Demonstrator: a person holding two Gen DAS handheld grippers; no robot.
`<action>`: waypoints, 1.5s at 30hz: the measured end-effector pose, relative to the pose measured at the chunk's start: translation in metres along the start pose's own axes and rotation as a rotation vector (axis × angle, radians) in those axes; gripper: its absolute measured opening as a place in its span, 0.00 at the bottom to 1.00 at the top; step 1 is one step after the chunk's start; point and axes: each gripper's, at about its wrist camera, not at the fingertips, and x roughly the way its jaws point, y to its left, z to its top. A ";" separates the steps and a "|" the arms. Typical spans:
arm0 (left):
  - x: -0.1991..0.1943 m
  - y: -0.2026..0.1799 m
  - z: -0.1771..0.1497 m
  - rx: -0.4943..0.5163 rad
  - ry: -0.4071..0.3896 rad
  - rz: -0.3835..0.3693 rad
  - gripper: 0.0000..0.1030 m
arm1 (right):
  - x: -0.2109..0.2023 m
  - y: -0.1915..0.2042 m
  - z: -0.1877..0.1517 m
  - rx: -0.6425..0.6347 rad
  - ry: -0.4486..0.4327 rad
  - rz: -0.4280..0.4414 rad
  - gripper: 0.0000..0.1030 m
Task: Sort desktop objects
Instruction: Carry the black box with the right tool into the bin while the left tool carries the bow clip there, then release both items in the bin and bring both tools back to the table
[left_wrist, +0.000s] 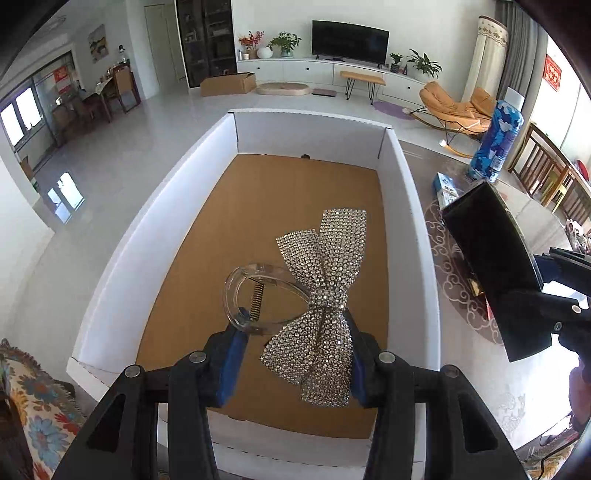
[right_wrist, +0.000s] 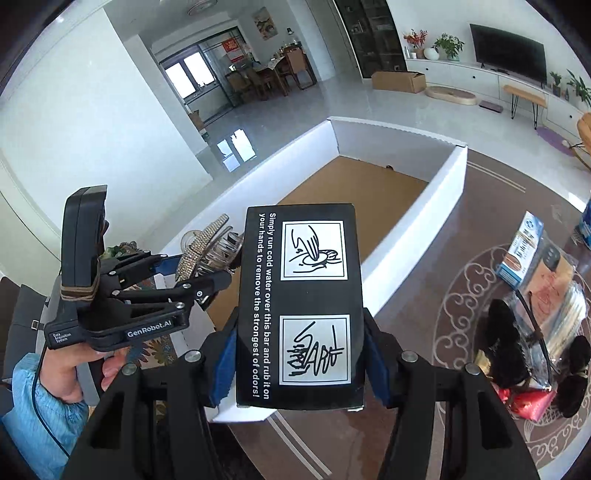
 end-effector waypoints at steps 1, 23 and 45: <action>0.008 0.009 0.004 -0.010 0.014 0.009 0.46 | 0.017 0.009 0.010 -0.011 0.008 -0.001 0.57; 0.109 0.061 -0.004 -0.018 0.252 0.261 0.62 | 0.146 0.082 -0.024 -0.344 0.219 -0.329 0.95; -0.056 0.008 -0.029 -0.130 -0.309 0.117 0.91 | -0.005 0.038 -0.049 -0.163 -0.333 -0.213 1.00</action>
